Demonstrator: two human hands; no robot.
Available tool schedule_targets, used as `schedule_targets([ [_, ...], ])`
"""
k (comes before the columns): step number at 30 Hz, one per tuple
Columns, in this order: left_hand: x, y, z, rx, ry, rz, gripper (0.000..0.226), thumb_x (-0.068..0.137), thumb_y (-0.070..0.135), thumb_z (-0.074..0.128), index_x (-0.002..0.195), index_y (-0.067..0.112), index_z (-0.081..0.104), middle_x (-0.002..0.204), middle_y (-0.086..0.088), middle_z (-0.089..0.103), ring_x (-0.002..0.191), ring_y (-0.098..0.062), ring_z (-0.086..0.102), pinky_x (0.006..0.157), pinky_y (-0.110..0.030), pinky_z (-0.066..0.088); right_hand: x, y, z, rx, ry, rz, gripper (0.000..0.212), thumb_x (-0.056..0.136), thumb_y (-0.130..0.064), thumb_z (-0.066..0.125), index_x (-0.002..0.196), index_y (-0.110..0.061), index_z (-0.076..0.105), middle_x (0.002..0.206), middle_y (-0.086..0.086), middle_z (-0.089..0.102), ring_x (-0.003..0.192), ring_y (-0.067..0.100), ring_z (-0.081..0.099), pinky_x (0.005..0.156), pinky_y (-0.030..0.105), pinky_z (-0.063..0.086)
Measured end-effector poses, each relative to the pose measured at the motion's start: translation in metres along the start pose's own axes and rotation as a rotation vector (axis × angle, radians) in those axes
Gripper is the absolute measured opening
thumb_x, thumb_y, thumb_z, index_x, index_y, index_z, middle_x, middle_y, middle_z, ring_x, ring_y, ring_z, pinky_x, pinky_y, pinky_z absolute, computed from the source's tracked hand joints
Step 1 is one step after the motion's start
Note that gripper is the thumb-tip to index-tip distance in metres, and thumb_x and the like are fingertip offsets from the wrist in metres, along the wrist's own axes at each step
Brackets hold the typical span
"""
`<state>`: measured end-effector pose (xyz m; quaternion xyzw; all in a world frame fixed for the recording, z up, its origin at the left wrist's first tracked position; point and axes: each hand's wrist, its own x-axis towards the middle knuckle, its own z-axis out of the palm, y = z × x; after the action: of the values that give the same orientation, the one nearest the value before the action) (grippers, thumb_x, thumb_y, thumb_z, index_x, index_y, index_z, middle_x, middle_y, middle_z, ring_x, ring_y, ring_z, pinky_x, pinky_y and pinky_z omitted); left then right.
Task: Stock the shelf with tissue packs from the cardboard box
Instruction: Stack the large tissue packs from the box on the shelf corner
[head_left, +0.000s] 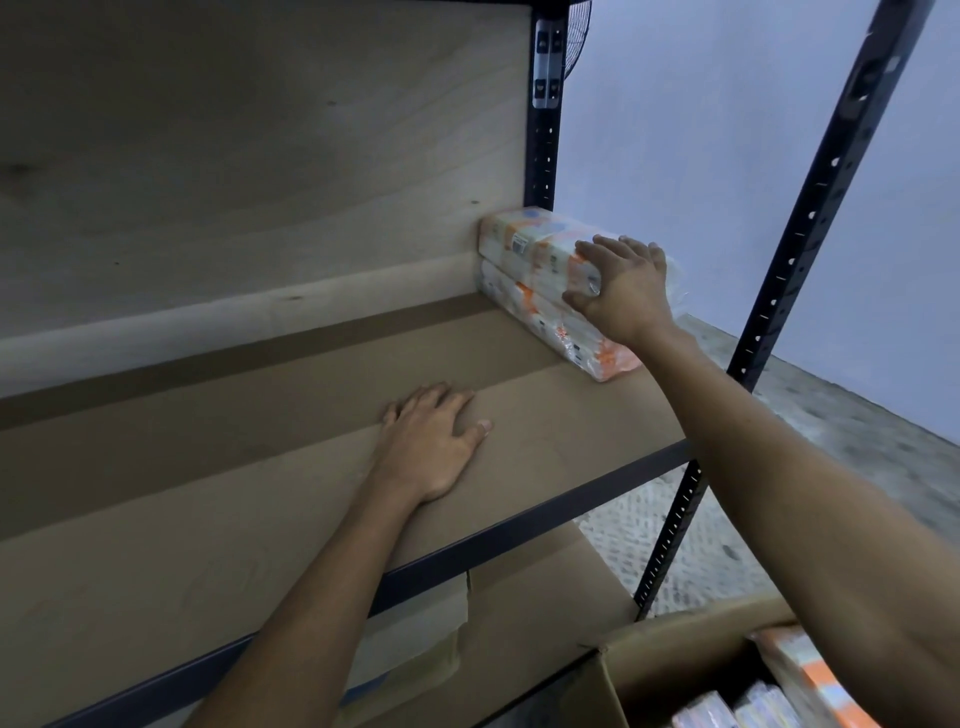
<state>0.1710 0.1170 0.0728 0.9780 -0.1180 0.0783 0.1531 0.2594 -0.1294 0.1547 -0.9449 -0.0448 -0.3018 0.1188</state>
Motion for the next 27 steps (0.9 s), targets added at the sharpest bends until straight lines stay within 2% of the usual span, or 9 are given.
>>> schedule_targets([
  [5, 0.0, -0.002, 0.001, -0.017, 0.006, -0.001, 0.053, 0.093, 0.057, 0.036, 0.141, 0.034, 0.038, 0.155, 0.004, 0.029, 0.144, -0.016, 0.021, 0.117, -0.043, 0.012, -0.002, 0.003, -0.007, 0.027, -0.023, -0.018, 0.07, 0.078, -0.052, 0.064, 0.139, -0.026, 0.042, 0.149, 0.006, 0.039, 0.14, 0.029, 0.027, 0.117, 0.049, 0.01],
  [14, -0.002, 0.002, -0.002, -0.002, -0.006, -0.012, 0.054, 0.094, 0.057, 0.037, 0.142, 0.033, 0.038, 0.155, 0.003, 0.029, 0.143, -0.017, 0.022, 0.117, -0.043, 0.013, -0.018, 0.008, -0.023, -0.031, -0.062, -0.069, 0.066, 0.081, -0.052, 0.056, 0.139, -0.025, 0.043, 0.15, 0.005, 0.037, 0.143, 0.028, 0.023, 0.116, 0.054, 0.008],
  [18, -0.005, 0.006, -0.007, -0.01, -0.016, -0.017, 0.055, 0.094, 0.056, 0.037, 0.143, 0.031, 0.038, 0.155, 0.002, 0.03, 0.143, -0.018, 0.023, 0.117, -0.042, 0.014, -0.034, 0.008, -0.034, -0.008, -0.085, -0.044, 0.066, 0.084, -0.048, 0.056, 0.142, -0.024, 0.038, 0.153, 0.006, 0.031, 0.144, 0.027, 0.018, 0.116, 0.052, 0.01],
  [23, -0.015, 0.011, -0.013, -0.006, -0.035, -0.001, 0.054, 0.096, 0.052, 0.036, 0.144, 0.026, 0.039, 0.155, -0.002, 0.031, 0.142, -0.021, 0.026, 0.115, -0.041, 0.018, -0.063, 0.007, -0.052, 0.016, -0.124, -0.027, 0.065, 0.087, -0.041, 0.056, 0.145, -0.023, 0.032, 0.155, 0.008, 0.027, 0.145, 0.028, 0.016, 0.117, 0.048, 0.018],
  [27, -0.029, 0.022, -0.014, -0.074, -0.053, 0.026, 0.052, 0.096, 0.05, 0.039, 0.142, 0.025, 0.042, 0.154, 0.0, 0.033, 0.142, -0.022, 0.028, 0.116, -0.039, 0.018, -0.096, 0.007, -0.068, 0.07, -0.16, -0.005, 0.06, 0.09, -0.037, 0.056, 0.144, -0.022, 0.034, 0.155, 0.007, 0.027, 0.145, 0.026, 0.017, 0.118, 0.043, 0.018],
])
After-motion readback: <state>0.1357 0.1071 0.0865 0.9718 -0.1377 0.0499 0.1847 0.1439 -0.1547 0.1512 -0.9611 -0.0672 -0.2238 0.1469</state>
